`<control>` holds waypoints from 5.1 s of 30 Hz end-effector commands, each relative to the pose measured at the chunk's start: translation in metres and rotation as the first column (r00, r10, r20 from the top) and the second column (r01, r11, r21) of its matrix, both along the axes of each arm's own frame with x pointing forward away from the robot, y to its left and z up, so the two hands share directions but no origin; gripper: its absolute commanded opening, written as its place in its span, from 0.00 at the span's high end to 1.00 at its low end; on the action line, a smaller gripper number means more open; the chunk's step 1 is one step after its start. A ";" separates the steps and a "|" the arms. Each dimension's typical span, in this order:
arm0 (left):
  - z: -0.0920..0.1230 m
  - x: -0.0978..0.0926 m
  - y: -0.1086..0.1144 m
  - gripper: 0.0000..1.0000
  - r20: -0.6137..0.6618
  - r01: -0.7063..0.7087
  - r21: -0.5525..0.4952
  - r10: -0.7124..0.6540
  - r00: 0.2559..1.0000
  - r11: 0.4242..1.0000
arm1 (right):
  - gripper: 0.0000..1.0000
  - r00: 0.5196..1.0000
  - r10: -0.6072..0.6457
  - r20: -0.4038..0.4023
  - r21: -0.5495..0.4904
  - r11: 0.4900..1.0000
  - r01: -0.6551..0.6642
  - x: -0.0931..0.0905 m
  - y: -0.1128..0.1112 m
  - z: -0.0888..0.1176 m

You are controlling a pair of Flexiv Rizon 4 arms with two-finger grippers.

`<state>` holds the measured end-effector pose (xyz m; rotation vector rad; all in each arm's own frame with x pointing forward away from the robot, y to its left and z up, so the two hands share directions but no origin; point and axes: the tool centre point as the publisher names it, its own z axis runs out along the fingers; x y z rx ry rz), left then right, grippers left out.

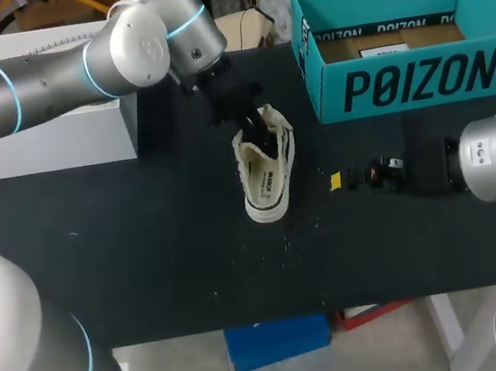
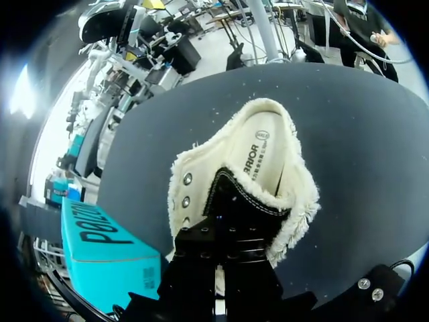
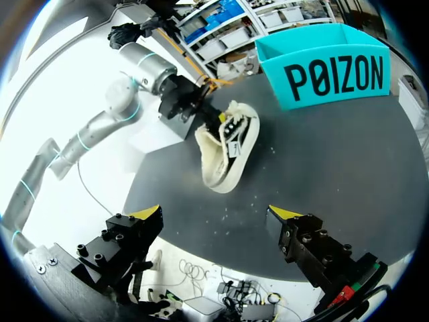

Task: Take the shoe out of the shoebox, open the shoe tongue, remove and reinsert the insole, then place the shoe into the shoebox

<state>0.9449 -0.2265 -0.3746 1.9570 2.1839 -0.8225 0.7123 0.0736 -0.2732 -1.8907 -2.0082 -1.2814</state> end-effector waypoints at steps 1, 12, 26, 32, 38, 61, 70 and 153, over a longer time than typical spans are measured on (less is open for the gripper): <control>0.002 0.000 -0.003 1.00 0.008 0.003 -0.012 -0.002 1.000 1.000 | 0.00 1.000 -0.001 0.001 0.001 1.000 0.001 -0.001 0.000 0.000; 0.042 -0.005 0.023 1.00 0.061 -0.003 0.009 0.002 0.998 1.000 | 0.00 1.000 -0.001 0.001 0.001 1.000 0.001 -0.001 0.000 0.000; 0.043 -0.012 0.027 1.00 0.094 0.051 0.120 -0.063 0.994 0.991 | 0.00 1.000 -0.001 0.001 0.001 1.000 0.001 -0.001 0.000 0.000; 0.022 -0.016 0.015 1.00 0.070 0.076 0.149 -0.087 0.994 0.986 | 0.00 1.000 -0.001 0.001 0.001 1.000 0.001 -0.001 0.000 0.000; 0.000 -0.025 0.010 1.00 0.037 0.099 0.168 -0.107 0.994 0.981 | 0.00 1.000 -0.001 0.001 0.001 1.000 0.001 -0.001 0.000 0.000; 0.052 -0.044 0.030 1.00 0.099 0.060 0.073 -0.067 0.993 0.996 | 0.00 1.000 -0.001 0.001 0.001 1.000 0.001 -0.001 0.000 0.000; 0.077 -0.056 0.053 1.00 -0.019 -0.273 -0.131 0.273 0.962 0.953 | 0.00 1.000 -0.001 0.001 0.001 1.000 0.001 -0.001 0.000 0.000; 0.096 -0.107 0.185 0.00 -0.331 -0.923 0.080 0.884 0.331 0.376 | 0.00 1.000 -0.001 0.001 0.001 1.000 0.001 -0.001 0.000 0.000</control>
